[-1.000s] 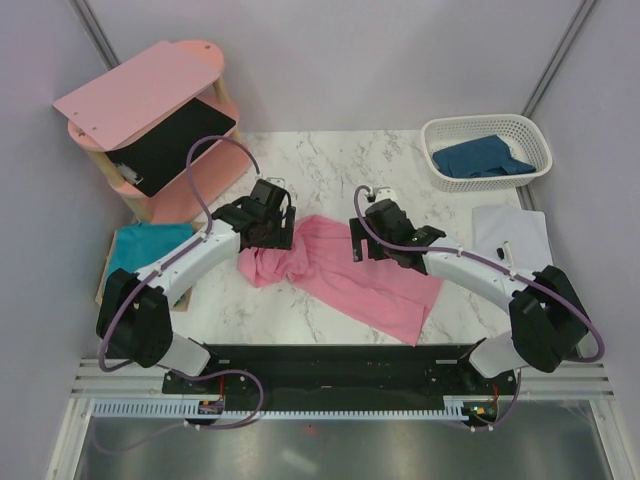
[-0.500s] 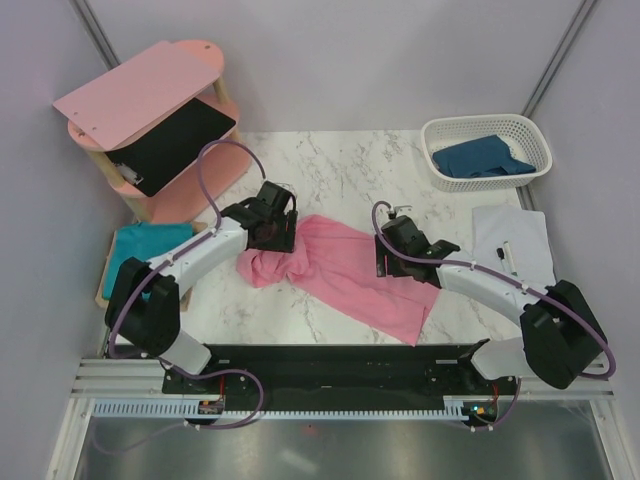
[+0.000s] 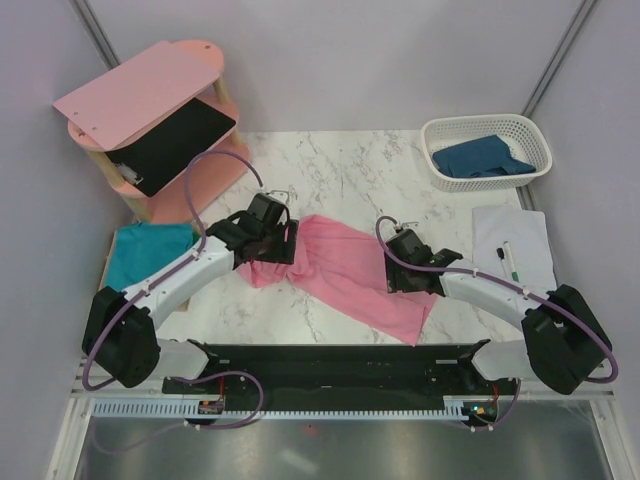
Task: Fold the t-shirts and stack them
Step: Flatten out the tshirt
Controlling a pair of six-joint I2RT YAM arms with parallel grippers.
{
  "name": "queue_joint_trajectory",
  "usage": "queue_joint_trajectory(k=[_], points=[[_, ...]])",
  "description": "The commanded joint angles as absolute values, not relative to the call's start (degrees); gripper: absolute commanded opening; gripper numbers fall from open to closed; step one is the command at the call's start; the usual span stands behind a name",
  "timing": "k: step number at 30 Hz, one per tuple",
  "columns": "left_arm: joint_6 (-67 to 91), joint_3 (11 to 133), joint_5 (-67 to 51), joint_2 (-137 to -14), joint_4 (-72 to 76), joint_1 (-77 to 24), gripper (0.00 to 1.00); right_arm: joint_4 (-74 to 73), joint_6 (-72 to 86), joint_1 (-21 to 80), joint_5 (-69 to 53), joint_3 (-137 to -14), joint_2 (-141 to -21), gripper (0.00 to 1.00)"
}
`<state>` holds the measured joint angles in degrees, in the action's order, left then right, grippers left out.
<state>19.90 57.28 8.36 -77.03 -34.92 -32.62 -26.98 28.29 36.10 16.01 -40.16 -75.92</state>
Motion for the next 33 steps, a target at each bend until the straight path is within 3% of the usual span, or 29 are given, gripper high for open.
queue_joint_trajectory(k=[1,6,12,15,16,19,33], points=[[22.2,57.3,7.0,-78.9,-33.3,-35.1,0.77,-28.3,29.2,36.0,16.6,-40.3,-75.8,0.7],[22.6,58.6,7.1,-80.5,-33.1,-35.9,0.76,-28.8,29.4,36.2,17.0,-41.1,-79.8,0.58],[22.1,60.0,8.0,-81.6,-33.3,-35.9,0.77,-29.3,29.4,37.9,17.2,-42.9,-84.9,0.57],[22.1,60.4,8.1,-82.1,-33.4,-35.9,0.77,-29.3,30.1,38.8,18.3,-43.0,-85.4,0.39],[22.0,60.4,8.2,-82.2,-33.2,-35.9,0.77,-29.2,30.2,38.9,18.6,-43.1,-85.4,0.18],[22.0,60.4,9.0,-82.9,-33.4,-35.9,0.77,-29.8,30.7,39.0,20.1,-43.5,-85.2,0.02],[22.9,67.8,19.3,-94.1,-37.8,-33.8,0.75,-35.6,28.0,39.5,28.9,-52.5,-79.1,0.0]])
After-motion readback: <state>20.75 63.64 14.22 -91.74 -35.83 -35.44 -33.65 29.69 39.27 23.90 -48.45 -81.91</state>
